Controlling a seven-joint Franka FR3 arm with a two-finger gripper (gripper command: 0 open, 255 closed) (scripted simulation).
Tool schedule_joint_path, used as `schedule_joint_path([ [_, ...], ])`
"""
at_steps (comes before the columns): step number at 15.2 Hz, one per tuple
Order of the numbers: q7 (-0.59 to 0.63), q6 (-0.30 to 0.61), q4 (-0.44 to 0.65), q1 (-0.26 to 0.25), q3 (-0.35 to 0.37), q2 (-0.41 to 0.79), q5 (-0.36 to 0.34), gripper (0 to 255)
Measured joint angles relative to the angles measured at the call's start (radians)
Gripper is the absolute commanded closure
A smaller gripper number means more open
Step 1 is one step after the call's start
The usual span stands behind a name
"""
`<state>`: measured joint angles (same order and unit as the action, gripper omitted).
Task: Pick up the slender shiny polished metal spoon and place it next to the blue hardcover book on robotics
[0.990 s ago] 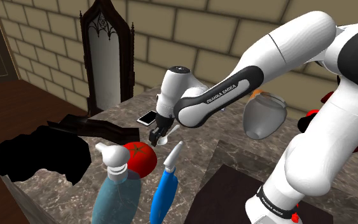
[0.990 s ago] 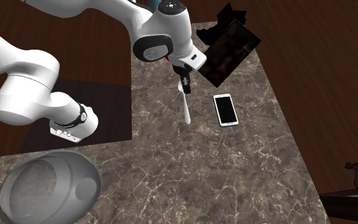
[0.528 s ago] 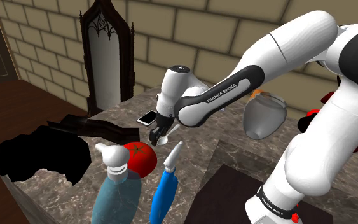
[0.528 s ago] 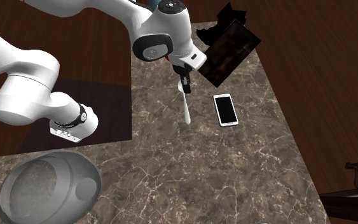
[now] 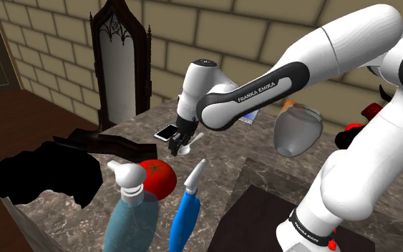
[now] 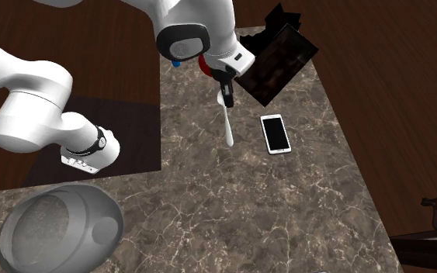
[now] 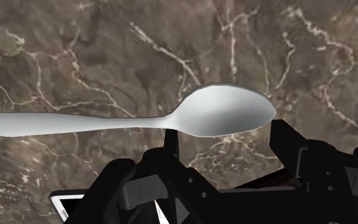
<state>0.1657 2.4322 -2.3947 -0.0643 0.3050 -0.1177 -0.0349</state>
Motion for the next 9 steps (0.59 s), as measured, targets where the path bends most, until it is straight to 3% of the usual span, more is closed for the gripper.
schedule_joint_path([
  [9,-0.025,-0.121,0.059,-0.005,-0.008,-0.065,0.029,255],
])
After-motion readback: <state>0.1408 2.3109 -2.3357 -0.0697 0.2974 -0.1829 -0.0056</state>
